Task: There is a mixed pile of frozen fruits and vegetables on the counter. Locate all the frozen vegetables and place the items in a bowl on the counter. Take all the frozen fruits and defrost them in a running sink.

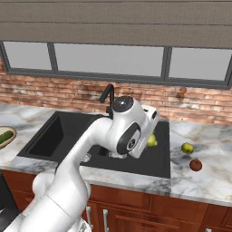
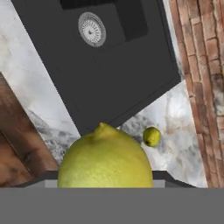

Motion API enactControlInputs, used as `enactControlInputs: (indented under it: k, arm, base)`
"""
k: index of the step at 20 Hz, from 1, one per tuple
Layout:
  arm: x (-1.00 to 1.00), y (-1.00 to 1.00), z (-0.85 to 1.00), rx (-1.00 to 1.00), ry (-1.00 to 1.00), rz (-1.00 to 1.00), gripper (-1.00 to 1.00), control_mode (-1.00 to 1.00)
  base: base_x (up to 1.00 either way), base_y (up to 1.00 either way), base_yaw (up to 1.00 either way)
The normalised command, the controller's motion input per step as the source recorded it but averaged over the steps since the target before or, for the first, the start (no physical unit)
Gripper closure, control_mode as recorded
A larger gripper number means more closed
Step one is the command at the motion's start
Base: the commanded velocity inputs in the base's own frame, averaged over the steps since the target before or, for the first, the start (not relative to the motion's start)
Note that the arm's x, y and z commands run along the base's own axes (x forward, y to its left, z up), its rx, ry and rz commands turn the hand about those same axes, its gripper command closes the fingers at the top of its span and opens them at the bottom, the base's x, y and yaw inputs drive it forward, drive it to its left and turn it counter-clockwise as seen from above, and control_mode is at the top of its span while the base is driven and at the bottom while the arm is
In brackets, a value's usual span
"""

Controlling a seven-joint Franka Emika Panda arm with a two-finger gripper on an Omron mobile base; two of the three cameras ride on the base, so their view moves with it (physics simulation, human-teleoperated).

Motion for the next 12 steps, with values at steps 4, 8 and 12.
enactControlInputs:
  k: [4,8,12]
  arm:
    - [-0.1,1.0,0.48,-0.07,0.2,0.21,1.0,-1.0]
    - [-0.33,1.0,0.11,-0.06,0.1,0.27,1.0,-1.0]
    - [-0.34,1.0,0.0,-0.04,0.03,0.33,1.0,-1.0]
  base:
    - [0.0,0.0,0.0]
    - [0.0,0.0,0.0]
    - [0.0,0.0,0.0]
